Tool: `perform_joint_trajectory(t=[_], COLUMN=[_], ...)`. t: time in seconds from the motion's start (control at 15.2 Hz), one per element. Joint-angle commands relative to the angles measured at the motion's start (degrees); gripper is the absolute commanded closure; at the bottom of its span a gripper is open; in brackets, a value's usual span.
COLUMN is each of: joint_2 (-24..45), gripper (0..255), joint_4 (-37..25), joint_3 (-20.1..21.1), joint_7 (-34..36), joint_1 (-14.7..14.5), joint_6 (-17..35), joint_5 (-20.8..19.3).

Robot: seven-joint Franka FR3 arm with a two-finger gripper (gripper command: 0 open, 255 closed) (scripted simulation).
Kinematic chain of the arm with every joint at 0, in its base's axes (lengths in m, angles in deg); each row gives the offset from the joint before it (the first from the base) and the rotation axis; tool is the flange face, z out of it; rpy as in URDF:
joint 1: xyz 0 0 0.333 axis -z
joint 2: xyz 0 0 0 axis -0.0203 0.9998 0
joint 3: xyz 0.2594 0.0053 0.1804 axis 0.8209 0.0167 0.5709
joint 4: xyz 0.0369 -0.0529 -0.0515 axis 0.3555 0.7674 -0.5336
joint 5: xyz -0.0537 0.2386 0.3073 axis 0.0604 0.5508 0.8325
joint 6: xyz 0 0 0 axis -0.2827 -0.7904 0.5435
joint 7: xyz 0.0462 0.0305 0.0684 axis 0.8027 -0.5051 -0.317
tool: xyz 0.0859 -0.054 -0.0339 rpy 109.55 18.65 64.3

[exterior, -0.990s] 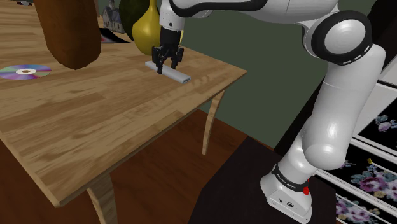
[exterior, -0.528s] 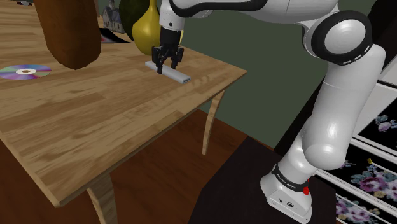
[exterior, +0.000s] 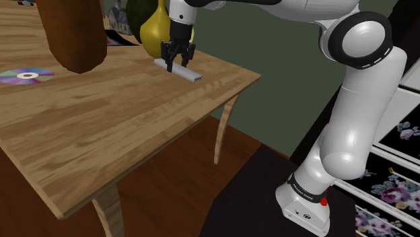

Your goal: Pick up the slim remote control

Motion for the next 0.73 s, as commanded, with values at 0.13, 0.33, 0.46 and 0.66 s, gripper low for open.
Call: perform_joint_trajectory(t=[0.13, 0.33, 0.46, 0.66], joint_2=[0.37, 0.95, 1.45, 1.77], gripper=[255, 255, 255, 255], joint_4=[-3.55, -6.71, -8.98, -10.35], joint_3=[0.04, 0.07, 0.09, 0.1], joint_7=[0.07, 0.14, 0.2, 0.24], joint_1=[-0.11, -0.23, -0.33, -0.39], joint_6=[-3.2, -5.78, -7.56, -8.6], joint_5=[-0.06, -0.17, -0.25, -0.31])
